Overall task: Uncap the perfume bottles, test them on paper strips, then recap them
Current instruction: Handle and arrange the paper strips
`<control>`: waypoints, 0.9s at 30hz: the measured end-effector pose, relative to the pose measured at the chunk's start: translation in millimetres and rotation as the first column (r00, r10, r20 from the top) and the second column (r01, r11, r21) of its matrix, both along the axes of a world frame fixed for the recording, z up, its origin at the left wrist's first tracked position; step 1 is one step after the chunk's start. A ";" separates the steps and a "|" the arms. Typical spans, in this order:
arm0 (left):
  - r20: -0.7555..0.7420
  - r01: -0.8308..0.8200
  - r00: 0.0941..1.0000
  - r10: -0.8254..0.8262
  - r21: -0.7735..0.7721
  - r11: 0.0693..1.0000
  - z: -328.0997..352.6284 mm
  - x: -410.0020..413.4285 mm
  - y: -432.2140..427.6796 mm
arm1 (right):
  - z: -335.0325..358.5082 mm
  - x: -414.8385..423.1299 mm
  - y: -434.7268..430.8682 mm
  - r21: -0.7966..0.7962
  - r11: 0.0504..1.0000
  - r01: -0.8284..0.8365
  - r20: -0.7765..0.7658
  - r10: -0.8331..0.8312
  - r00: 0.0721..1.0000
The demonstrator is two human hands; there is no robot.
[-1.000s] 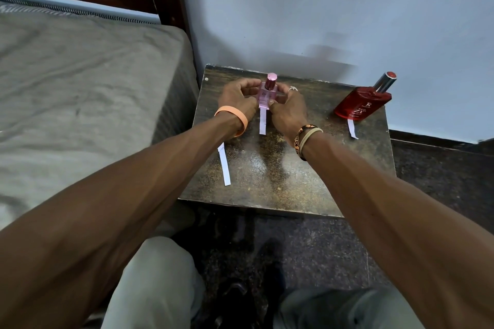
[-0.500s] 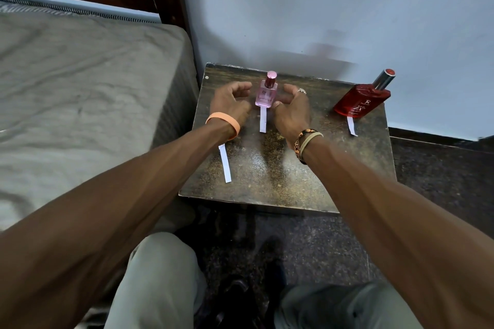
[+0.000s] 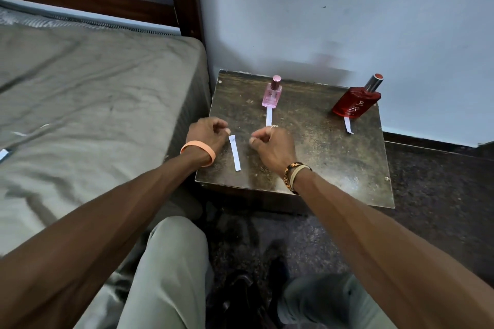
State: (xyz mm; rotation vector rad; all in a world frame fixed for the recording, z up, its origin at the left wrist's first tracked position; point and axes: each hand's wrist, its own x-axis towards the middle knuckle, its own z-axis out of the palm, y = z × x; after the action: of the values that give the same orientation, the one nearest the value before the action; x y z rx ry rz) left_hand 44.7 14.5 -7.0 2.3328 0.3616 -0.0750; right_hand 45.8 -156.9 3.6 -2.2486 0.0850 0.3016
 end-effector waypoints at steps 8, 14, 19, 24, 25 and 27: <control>-0.101 0.182 0.981 -0.165 0.192 0.965 -14.2 -5.8 -11.0 | -13.8 -20.7 15.7 -0.114 0.973 -0.202 -0.101 0.191 0.976; -0.079 0.112 0.992 -0.101 0.148 0.983 -17.1 -3.3 -16.3 | -19.4 -15.6 18.3 -0.092 0.981 -0.172 -0.088 0.164 0.982; 0.014 0.053 0.999 -0.051 -0.191 0.980 -14.1 -3.6 -18.3 | -19.2 -17.1 13.2 0.133 0.991 -0.021 -0.102 0.035 0.994; 0.006 0.005 1.000 -0.003 -0.466 0.885 8.9 1.2 -39.3 | -1.6 -19.8 -8.5 0.394 0.875 0.281 -0.289 -0.172 0.942; 0.003 -0.002 1.000 0.005 -0.498 0.867 15.6 2.8 -46.8 | 2.9 -20.4 -16.1 0.405 0.863 0.302 -0.303 -0.185 0.935; -0.001 -0.017 1.000 0.020 -0.569 0.822 27.8 6.1 -67.1 | 10.4 -21.9 -35.5 0.424 0.843 0.330 -0.316 -0.203 0.927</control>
State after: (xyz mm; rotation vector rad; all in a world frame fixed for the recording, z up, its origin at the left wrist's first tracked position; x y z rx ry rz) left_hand 50.8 -52.6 20.7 1.7305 0.3067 -0.1471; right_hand 23.9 -192.4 14.0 -1.6737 0.4211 0.4141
